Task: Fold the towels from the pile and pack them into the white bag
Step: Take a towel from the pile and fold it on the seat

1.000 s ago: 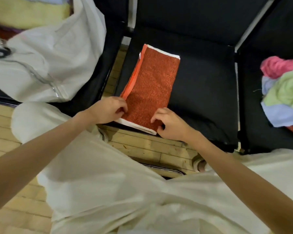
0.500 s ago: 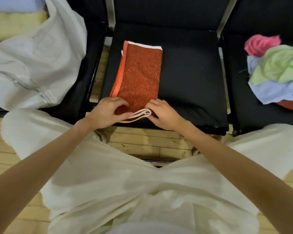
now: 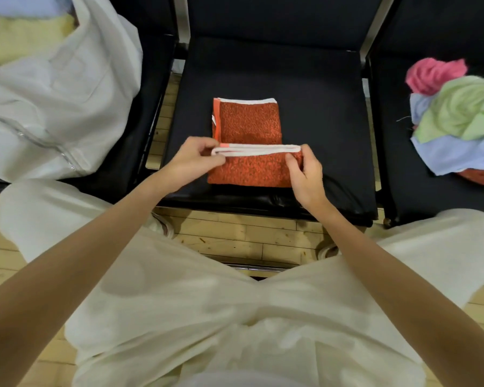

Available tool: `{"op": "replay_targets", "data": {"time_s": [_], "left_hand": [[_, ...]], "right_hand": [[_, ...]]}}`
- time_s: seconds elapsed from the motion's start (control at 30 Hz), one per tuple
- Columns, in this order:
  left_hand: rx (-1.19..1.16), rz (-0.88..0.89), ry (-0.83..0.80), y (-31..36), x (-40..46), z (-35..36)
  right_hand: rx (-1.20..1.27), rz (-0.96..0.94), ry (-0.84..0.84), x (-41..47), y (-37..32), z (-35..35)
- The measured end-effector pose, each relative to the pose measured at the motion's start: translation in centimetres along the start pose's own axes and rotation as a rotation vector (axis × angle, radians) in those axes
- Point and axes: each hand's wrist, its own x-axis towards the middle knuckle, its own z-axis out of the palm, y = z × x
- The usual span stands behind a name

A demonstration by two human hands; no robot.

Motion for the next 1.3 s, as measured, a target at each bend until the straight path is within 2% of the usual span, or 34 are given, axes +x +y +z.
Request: {"op": "replay_targets", "data": {"time_s": [0.07, 0.13, 0.27, 0.37, 0.43, 0.53, 0.67, 0.73, 0.8, 0.9, 0.97, 1.0, 1.07, 1.13, 1.2, 1.3], "left_hand": [[-0.096, -0.080, 0.159, -0.2, 1.2, 0.9], [-0.092, -0.108, 0.304, -1.0, 2.5, 2.0], [0.243, -0.082, 0.466, -2.7, 4.2, 4.1], [0.607, -0.087, 0.532, -3.8, 4.8, 5.2], [0.742, -0.097, 0.554, -4.3, 4.9, 5.7], [0.781, -0.151, 0.546, -4.6, 5.1, 6.2], [0.687, -0.186, 0.582, -4.7, 5.5, 5.8], [0.624, -0.134, 0.597, -4.7, 5.3, 5.3], [0.608, -0.021, 0.611, -4.6, 4.8, 4.7], [0.712, 0.246, 0.502, -4.5, 3.7, 3.1], [0.692, 0.415, 0.291, -4.4, 3.2, 1.8], [0.664, 0.444, 0.155, -4.2, 2.8, 1.3], [0.659, 0.379, -0.081, -3.8, 2.1, 0.7], [0.699, 0.216, -0.216, -3.8, 1.9, 0.4], [0.685, 0.127, -0.259, -3.9, 1.9, 0.1], [0.706, 0.117, -0.222, -3.4, 2.3, 0.2]], "right_hand": [[-0.061, 0.027, 0.069, 0.4, 0.1, 0.7], [-0.142, 0.060, 0.111, 1.1, 0.3, 1.5], [-0.373, 0.145, 0.125, 3.0, 0.5, 3.1], [-0.630, 0.212, 0.068, 3.8, 0.7, 3.8], [-0.697, 0.242, 0.027, 4.2, 0.9, 4.0], [-0.687, 0.306, 0.023, 4.4, 1.1, 4.1], [-0.686, 0.334, 0.066, 4.1, 1.2, 4.4], [-0.644, 0.323, 0.093, 4.2, 1.2, 4.3], [-0.596, 0.217, 0.083, 4.4, 1.3, 3.6], [-0.582, -0.064, -0.114, 4.4, 0.9, 2.0], [-0.537, -0.185, -0.353, 4.0, 0.5, 0.8], [-0.535, -0.207, -0.463, 3.8, 0.3, 0.3], [-0.603, -0.187, -0.601, 3.4, 0.1, -0.5], [-0.680, -0.118, -0.659, 3.4, 0.1, -1.2], [-0.680, -0.002, -0.683, 3.9, 0.5, -1.6], [-0.598, 0.106, -0.648, 4.4, 0.8, -1.3]]}}
